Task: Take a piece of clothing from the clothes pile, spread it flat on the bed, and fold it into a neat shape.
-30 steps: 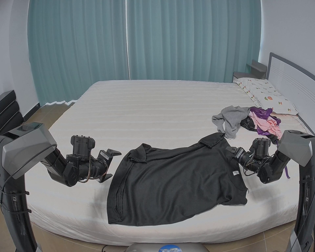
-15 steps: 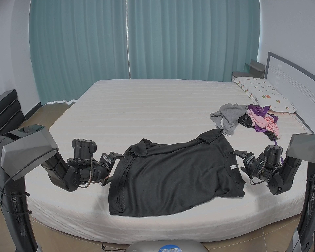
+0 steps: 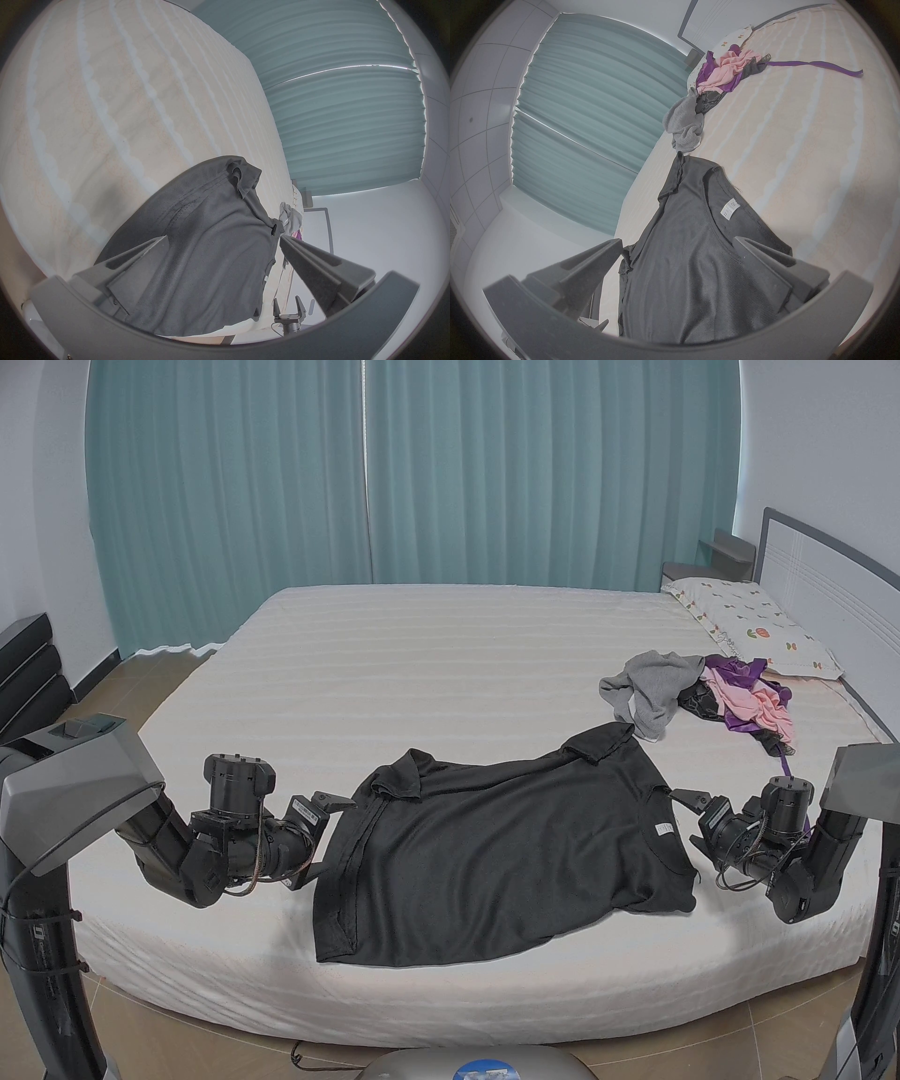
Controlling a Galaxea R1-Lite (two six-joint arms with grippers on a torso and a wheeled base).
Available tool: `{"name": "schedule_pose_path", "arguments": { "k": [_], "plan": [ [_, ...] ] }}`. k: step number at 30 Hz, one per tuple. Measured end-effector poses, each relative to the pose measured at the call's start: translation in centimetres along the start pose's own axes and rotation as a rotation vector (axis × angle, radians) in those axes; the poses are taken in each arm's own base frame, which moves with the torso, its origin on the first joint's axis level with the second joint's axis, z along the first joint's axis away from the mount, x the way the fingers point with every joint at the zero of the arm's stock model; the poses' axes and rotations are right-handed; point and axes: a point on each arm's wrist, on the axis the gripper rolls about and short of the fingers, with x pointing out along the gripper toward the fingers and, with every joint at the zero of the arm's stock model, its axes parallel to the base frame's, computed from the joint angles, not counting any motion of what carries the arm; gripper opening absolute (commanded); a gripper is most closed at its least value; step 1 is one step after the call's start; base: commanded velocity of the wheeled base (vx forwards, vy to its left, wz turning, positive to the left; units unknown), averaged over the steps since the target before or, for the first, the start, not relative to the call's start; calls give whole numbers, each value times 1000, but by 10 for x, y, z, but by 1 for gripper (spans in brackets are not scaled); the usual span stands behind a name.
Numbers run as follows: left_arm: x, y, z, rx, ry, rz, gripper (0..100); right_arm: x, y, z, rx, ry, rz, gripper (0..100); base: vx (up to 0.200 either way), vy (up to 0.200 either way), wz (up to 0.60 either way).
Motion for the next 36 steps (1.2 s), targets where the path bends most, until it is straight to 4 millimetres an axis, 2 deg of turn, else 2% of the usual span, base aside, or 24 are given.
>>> {"name": "schedule_pose_path", "arguments": {
  "k": [9,22,30,36],
  "plan": [
    [-1,-2,-1,2,-1,-2,100,-1,0,-2,-1,6,-4,100,0,-200,0],
    [-5,-3,-16,92,-39,41,100,-1,0,-6,-4,18,-7,100,0,0,0],
    [12,8,-37,240,-89,195,100,-1,1,-9,-9,28,-9,100,0,0,0],
    [19,13,-38,263,-92,225,100,-1,0,-11,-10,32,-11,100,0,0,0]
  ]
}}
